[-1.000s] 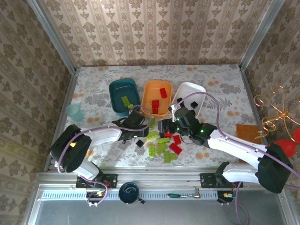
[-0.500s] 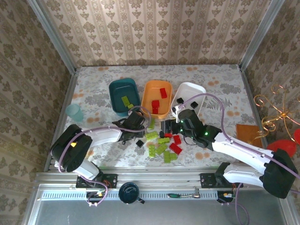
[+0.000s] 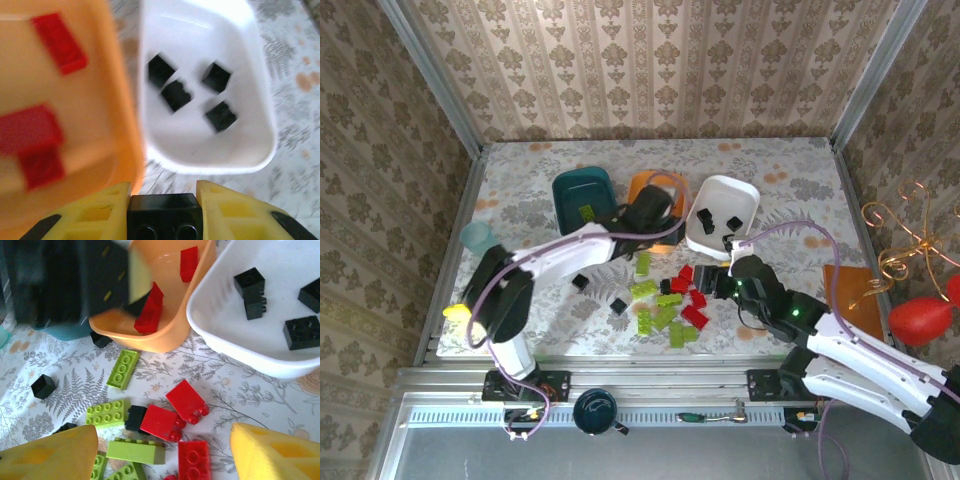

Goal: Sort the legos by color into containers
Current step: Place the lego in the container, then pick up the lego from the bottom-center of the table.

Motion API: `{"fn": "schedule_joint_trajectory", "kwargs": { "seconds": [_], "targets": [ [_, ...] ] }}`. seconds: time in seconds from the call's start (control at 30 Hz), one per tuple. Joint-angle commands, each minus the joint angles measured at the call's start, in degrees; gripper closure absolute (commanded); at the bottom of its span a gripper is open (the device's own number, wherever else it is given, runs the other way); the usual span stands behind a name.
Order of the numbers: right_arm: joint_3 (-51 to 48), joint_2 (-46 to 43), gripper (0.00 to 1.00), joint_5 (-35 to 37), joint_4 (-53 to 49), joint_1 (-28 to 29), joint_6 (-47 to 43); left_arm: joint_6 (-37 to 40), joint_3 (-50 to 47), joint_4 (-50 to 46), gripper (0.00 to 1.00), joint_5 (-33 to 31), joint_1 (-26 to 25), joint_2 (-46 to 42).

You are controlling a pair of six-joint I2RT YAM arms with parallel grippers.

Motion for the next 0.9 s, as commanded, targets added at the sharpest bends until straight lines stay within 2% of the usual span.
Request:
{"fn": "schedule_joint_trajectory", "kwargs": {
  "seconds": [0.0, 0.13, 0.23, 0.33, 0.47, 0.5, 0.6, 0.77, 0.87],
  "targets": [
    [-0.6, -2.3, 0.28, 3.1, -5.2, -0.2, 2.2, 2.9, 10.1, -4.1, 0.69, 4.5, -0.5, 8.9],
    [-1.2, -4.0, 0.28, 2.9, -6.9, -0.2, 3.0, 3.4, 24.3, -8.4, 0.69, 5.6, -0.5, 18.8],
    [-1.4, -4.7, 0.28, 3.0, -7.8, -0.2, 3.4, 3.1, 31.2, -10.2, 0.69, 6.4, -0.4, 23.6],
    [-1.1, -5.7, 0.28, 3.7, -8.9, -0.2, 3.6, 2.2, 35.1, -11.6, 0.69, 7.3, -0.4, 26.7],
    [-0.2, -8.2, 0.28, 5.4, -11.1, -0.3, 3.5, 1.2, 33.8, -10.1, 0.68, 7.7, -0.3, 26.5],
    [0.1, -9.0, 0.28, 5.9, -11.5, -0.3, 3.4, 1.1, 33.7, -9.9, 0.63, 7.8, -0.4, 26.5],
    [0.4, -10.6, 0.27, 5.9, -11.6, -0.2, 3.2, 0.5, 33.9, -9.9, 0.36, 8.1, -0.3, 26.7],
    [0.5, -9.1, 0.27, 3.3, -10.9, -0.3, 3.0, 0.5, 30.1, -7.5, 0.28, 8.3, -0.2, 21.9],
    [0.5, -5.3, 0.28, -2.4, -9.3, -0.3, 1.4, 0.3, 23.8, -3.2, 0.26, 8.1, -0.1, 14.8]
  ]
}}
